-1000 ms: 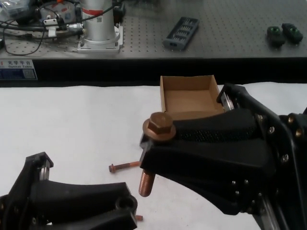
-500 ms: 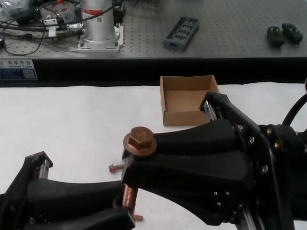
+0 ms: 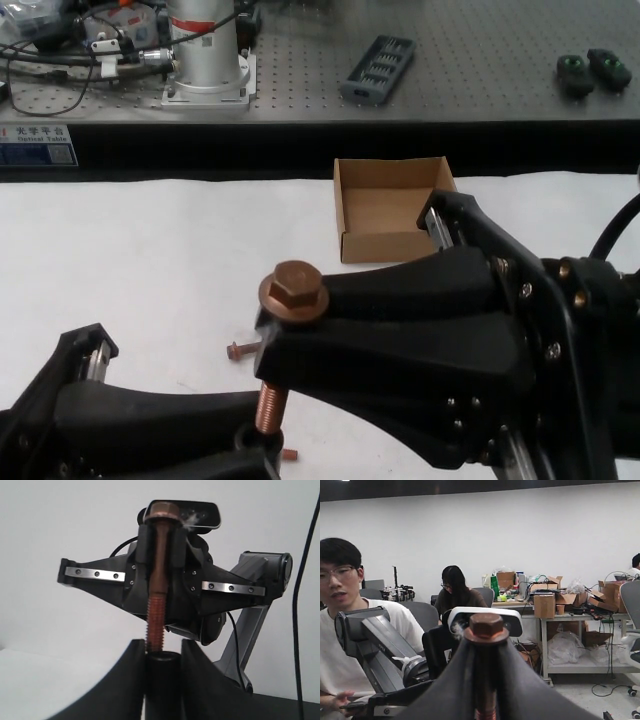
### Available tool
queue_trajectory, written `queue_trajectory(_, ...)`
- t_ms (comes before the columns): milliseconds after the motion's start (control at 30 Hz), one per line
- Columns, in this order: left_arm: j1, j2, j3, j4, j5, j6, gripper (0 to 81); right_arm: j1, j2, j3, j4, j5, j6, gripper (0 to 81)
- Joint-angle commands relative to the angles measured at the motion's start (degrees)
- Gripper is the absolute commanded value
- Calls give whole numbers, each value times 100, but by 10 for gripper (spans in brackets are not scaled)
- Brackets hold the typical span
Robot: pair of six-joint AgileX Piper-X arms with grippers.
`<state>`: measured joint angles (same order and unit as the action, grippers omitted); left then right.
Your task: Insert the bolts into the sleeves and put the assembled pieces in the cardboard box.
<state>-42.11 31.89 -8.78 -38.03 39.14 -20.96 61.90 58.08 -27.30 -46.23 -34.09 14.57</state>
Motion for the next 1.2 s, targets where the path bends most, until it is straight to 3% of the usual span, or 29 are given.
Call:
queue_trajectory(0, -16, -54, -37, -381, 76, -150, 6, 10, 18, -22, 92, 10, -49, 54)
queue_trajectory(1167, -54, -54, -37, -583, 24, -354, 6, 227, 381, -22, -136, 139, 252, 54)
